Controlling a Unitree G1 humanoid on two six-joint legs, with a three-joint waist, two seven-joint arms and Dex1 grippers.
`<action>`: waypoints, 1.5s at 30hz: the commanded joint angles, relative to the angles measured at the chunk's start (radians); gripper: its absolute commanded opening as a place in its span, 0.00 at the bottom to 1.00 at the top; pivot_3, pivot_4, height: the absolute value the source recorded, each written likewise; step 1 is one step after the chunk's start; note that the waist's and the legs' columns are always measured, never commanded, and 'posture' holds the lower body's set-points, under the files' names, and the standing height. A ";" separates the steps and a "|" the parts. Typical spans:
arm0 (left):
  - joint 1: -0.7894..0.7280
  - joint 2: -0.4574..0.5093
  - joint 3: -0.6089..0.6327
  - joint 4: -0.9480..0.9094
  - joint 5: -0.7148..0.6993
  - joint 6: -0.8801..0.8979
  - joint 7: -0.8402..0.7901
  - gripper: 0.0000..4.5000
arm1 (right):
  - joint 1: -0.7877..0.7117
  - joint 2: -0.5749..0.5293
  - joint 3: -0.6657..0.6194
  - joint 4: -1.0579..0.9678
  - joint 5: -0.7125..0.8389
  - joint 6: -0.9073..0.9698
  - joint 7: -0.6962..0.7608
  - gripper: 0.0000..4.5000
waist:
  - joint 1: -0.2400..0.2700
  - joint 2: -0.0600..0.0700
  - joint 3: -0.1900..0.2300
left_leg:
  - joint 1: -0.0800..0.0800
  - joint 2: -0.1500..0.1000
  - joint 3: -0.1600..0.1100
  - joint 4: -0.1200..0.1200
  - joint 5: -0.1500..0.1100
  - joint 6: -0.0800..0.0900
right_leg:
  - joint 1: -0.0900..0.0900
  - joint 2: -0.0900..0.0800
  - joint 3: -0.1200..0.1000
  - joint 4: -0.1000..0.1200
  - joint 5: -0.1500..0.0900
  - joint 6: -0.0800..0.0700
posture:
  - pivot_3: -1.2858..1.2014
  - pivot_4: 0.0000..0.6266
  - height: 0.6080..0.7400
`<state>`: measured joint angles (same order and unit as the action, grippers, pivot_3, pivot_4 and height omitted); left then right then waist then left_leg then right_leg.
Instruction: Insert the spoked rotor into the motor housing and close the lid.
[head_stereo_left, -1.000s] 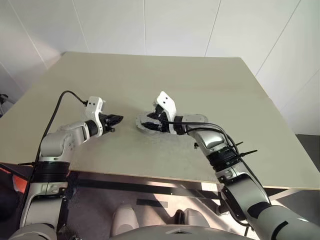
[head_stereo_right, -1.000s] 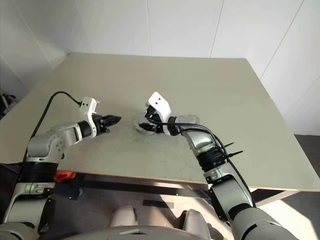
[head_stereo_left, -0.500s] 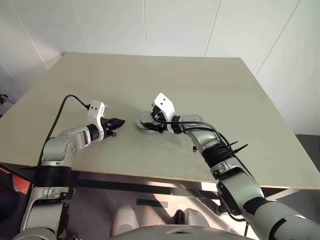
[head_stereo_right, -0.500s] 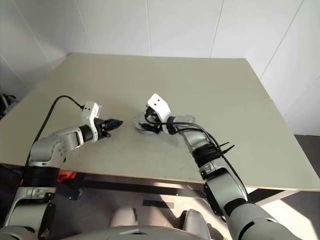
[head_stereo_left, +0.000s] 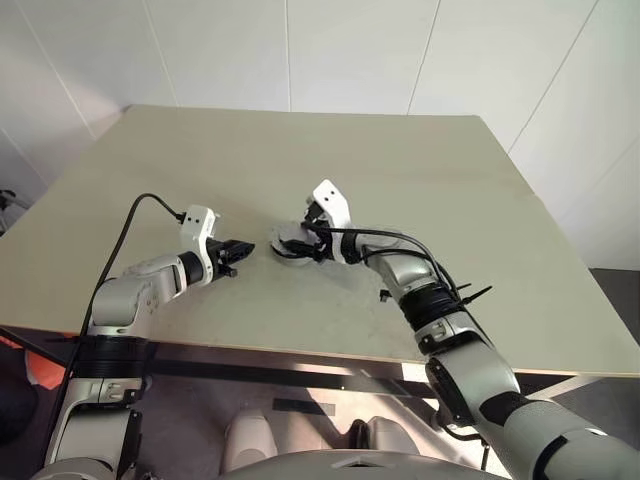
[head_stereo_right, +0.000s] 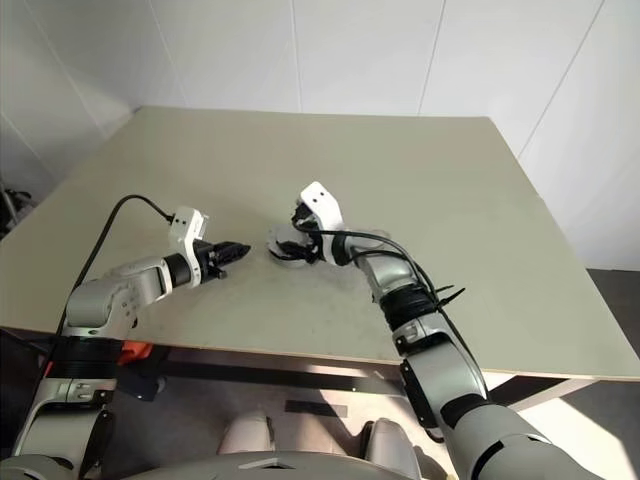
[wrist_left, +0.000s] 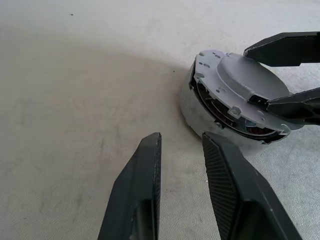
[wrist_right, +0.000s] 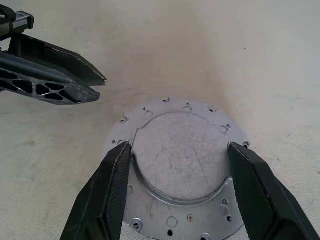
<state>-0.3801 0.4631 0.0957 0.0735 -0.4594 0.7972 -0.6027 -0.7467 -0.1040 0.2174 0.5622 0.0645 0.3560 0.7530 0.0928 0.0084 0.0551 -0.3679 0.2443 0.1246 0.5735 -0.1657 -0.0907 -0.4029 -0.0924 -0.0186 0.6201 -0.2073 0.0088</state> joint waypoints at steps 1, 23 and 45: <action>-0.015 0.010 0.001 -0.021 0.005 -0.008 -0.005 0.31 | -0.002 -0.016 0.026 -0.061 -0.015 -0.032 0.030 0.90 | 0.000 0.000 0.000 | 0.000 0.000 0.000 0.000 0.000 0.000 | 0.000 0.000 0.000 0.000 0.000 0.000 | 0.52 0.00 1.00; -0.020 0.034 0.029 -0.002 0.016 -0.017 -0.004 0.31 | -0.003 0.018 0.009 0.038 -0.051 -0.048 -0.041 0.94 | -0.001 0.000 0.000 | 0.000 0.000 0.000 0.000 0.000 0.000 | 0.000 0.000 0.000 -0.001 0.000 0.000 | 0.52 0.00 1.00; -0.027 0.025 0.028 0.008 0.018 -0.022 0.003 0.31 | -0.014 0.021 0.015 0.072 -0.078 -0.050 -0.064 0.70 | -0.001 0.000 0.000 | 0.001 0.000 0.000 0.000 0.000 0.000 | 0.000 0.000 0.000 0.000 0.000 0.000 | 0.52 0.00 1.00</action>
<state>-0.3917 0.4853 0.1067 0.1105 -0.4356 0.7852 -0.6007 -0.7495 -0.0822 0.2292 0.6121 0.0027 0.3042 0.7050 0.0915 0.0084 0.0551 -0.3670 0.2443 0.1246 0.5732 -0.1657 -0.0908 -0.4028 -0.0923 -0.0184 0.6202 -0.2073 0.0088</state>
